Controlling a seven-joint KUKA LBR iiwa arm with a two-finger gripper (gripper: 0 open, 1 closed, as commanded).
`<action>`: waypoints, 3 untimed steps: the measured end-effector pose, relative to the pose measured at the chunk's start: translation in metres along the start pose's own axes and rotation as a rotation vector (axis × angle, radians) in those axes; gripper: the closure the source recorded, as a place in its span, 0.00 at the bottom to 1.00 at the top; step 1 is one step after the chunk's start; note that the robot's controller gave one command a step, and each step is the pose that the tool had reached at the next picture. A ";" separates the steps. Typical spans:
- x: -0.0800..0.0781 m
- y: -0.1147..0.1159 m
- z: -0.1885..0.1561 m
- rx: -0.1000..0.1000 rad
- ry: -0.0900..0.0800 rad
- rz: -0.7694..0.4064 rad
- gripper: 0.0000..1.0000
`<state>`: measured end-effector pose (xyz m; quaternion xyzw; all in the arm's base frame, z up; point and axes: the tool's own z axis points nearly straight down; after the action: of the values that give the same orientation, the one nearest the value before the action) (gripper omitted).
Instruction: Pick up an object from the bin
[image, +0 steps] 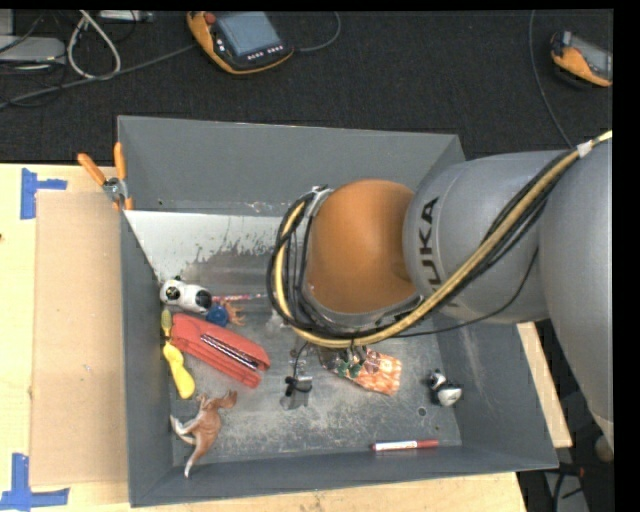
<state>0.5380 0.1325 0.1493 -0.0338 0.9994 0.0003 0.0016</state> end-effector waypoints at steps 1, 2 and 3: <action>-0.018 0.081 0.037 -0.003 0.000 -0.032 0.00; 0.006 0.070 0.066 -0.002 -0.003 0.016 0.00; -0.033 0.034 0.074 -0.012 -0.023 0.067 1.00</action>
Offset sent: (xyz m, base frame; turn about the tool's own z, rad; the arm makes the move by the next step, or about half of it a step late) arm -0.0124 0.0677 -0.0681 0.0183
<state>0.5690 0.1691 0.0753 -0.0005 0.9999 0.0069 0.0130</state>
